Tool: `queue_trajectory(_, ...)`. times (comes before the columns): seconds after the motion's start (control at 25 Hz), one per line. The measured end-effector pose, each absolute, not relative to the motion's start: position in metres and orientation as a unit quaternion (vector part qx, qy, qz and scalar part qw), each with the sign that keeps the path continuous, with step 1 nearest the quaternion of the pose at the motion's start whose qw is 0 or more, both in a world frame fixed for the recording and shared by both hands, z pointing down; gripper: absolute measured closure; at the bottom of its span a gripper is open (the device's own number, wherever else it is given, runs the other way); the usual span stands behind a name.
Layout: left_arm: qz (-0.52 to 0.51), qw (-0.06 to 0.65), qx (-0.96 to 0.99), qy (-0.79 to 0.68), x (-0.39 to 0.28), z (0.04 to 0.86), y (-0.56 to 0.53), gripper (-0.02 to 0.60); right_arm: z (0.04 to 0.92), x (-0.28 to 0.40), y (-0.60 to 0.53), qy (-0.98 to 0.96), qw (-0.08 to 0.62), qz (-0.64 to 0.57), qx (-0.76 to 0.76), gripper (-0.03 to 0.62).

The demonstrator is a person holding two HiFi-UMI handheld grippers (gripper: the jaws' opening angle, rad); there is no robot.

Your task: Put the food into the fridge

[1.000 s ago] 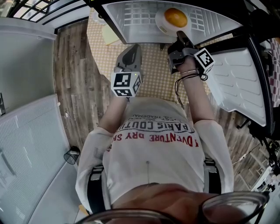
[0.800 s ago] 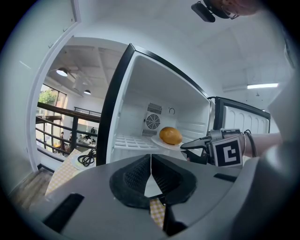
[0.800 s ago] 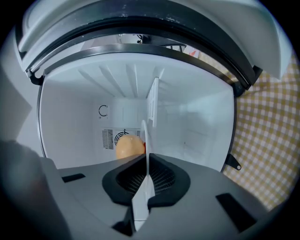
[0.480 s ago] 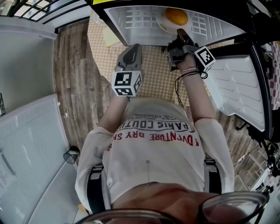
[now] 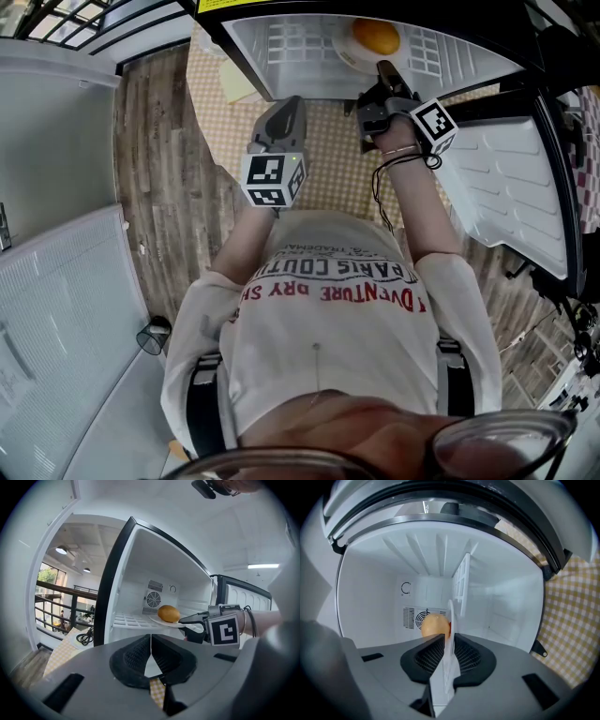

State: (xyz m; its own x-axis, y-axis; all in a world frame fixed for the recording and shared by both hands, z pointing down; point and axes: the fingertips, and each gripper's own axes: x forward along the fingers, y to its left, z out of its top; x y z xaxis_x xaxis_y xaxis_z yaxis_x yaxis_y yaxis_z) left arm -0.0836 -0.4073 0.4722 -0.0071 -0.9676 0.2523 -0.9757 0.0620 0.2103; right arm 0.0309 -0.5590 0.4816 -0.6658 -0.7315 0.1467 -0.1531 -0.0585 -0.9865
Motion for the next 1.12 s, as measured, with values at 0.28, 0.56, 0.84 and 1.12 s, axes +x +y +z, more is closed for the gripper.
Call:
queue_trajectory(0.28,0.012,0.162,0.684,-0.712,-0.085,0.467,-0.404,0.554,0.463,0.028,-0.559,0.667,0.245,-0.624,-0.326,0.378)
queue_trajectory(0.56,0.008,0.153,0.691,-0.707,-0.081,0.460,-0.402,0.554,0.455,0.040,-0.561,0.692,0.240,-0.587,-0.344,0.326)
queue_trajectory(0.84,0.002,0.138,0.702,-0.698,-0.076,0.447,-0.403,0.554,0.448,0.044,-0.539,0.755,0.198,-0.531,-0.330,0.326)
queue_trajectory(1.12,-0.002,0.120,0.721,-0.682,-0.062,0.431,-0.405,0.554,0.454,0.061,-0.504,0.806,0.135,-0.462,-0.345,0.516)
